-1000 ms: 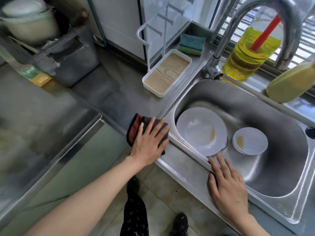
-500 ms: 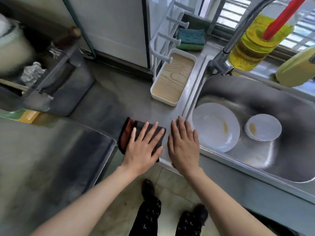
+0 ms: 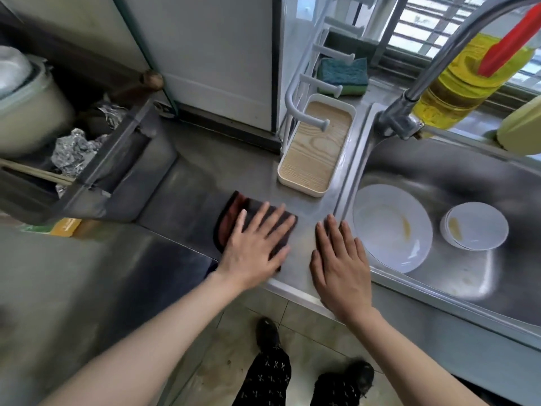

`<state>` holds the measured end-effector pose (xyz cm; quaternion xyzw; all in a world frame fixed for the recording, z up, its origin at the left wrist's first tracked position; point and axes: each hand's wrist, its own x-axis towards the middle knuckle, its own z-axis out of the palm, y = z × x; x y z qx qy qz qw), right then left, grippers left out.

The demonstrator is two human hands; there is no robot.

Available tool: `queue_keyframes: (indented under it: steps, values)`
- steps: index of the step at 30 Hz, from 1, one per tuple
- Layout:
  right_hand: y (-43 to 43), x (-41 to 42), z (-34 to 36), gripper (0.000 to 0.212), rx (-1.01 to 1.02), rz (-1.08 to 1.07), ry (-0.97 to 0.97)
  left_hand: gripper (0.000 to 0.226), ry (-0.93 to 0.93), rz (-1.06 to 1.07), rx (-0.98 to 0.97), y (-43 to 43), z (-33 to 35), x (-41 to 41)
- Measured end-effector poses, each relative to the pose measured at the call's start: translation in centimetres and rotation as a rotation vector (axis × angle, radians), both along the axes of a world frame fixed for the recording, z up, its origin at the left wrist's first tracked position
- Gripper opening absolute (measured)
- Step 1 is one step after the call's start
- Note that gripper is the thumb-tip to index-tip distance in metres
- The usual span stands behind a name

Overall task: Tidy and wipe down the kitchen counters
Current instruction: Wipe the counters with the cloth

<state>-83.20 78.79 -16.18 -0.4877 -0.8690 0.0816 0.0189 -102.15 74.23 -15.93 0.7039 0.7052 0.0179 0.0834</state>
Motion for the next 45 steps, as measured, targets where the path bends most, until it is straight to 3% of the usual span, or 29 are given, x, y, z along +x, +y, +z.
queue_keyframes:
  steps: [4,6,9,16,18,21,25,33,39,45]
  values:
    - [-0.1,0.0,-0.1,0.054,0.000,-0.009,0.003,0.057,-0.014,0.410,-0.068,4.7,0.2,-6.0]
    - [-0.1,0.0,0.0,0.055,0.001,-0.011,0.008,0.057,0.003,0.500,-0.046,5.9,0.3,-7.5]
    - [-0.2,0.0,0.0,0.055,0.000,-0.013,-0.003,0.059,0.015,0.428,-0.038,6.2,0.3,-7.3]
    - [-0.2,0.0,0.1,0.055,-0.013,-0.007,-0.019,0.061,0.019,-0.120,-0.029,0.9,-0.1,-5.3]
    - [-0.1,0.0,0.1,0.055,-0.007,-0.009,-0.007,0.062,0.009,-0.065,-0.045,2.6,0.2,-7.3]
    - [-0.1,0.0,0.0,0.054,0.004,-0.019,0.010,0.059,-0.006,0.244,-0.107,5.3,0.6,-9.8]
    - [-0.2,0.0,0.0,0.054,0.011,-0.013,0.025,0.059,-0.030,0.518,-0.026,5.2,0.4,-7.8]
    - [-0.3,0.1,0.1,0.056,-0.039,-0.001,-0.008,0.063,0.017,0.224,-0.113,-3.2,1.0,-1.4]
    - [-0.2,0.0,-0.1,0.056,-0.037,-0.015,-0.011,0.060,-0.044,0.584,-0.149,-1.5,1.4,-5.3]
    - [-0.3,0.0,0.5,0.057,-0.044,0.008,-0.022,0.060,0.007,0.632,-0.080,-6.4,1.1,-0.5]
